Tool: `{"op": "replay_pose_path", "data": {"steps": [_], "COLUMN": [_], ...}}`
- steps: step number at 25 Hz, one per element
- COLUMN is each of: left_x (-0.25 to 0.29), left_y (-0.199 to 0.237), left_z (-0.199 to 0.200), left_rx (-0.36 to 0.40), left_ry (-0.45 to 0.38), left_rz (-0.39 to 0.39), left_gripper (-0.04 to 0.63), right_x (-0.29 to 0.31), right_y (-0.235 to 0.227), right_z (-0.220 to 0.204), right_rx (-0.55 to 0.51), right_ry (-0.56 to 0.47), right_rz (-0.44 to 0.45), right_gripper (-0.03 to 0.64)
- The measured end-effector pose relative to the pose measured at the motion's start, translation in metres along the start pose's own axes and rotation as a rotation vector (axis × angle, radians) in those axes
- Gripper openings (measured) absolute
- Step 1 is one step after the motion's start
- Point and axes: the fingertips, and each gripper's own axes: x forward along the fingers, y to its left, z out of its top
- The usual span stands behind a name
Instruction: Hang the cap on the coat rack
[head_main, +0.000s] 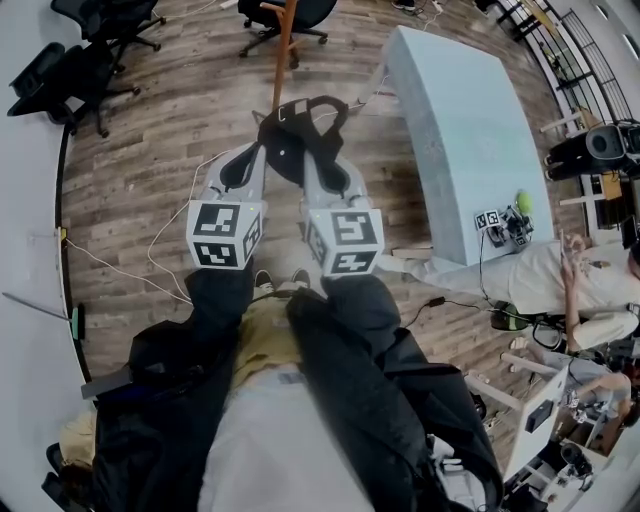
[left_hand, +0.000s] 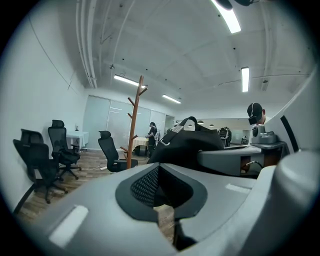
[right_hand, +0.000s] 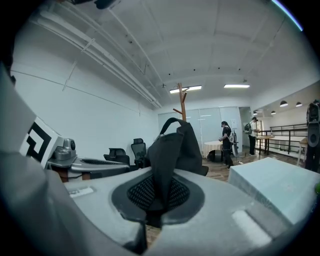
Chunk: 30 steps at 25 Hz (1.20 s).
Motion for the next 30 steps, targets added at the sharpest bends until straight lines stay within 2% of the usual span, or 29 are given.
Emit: {"op": "replay_pose_path", "data": {"steps": [12, 18, 23, 30], "left_x": [-0.008, 0.004, 0.029, 0.094], "left_y": [0.012, 0.011, 0.022, 0.044], "left_z": [-0.017, -0.030, -0.026, 0.004], "left_rx": [-0.020, -0.044, -0.045, -0.021], "left_ry": [0.022, 0.044, 0.045, 0.013], "left_rz": [-0.017, -0.025, 0.010, 0.060], "left_gripper": [-0.002, -0.002, -0.002, -0.002], "right_x": [0.002, 0.006, 0.031, 0.089], "right_y": [0.015, 0.005, -0.013, -0.045], "right_z": [-0.019, -0.031, -0.028, -0.007], "right_rx": [-0.003, 0.001, 0.007, -0.001], "right_ry": [0.032, 0.057, 0.049, 0.029], "right_rz": [-0.019, -0.035, -0.015, 0.057], "right_gripper": [0.003, 0.003, 0.003, 0.003]}}
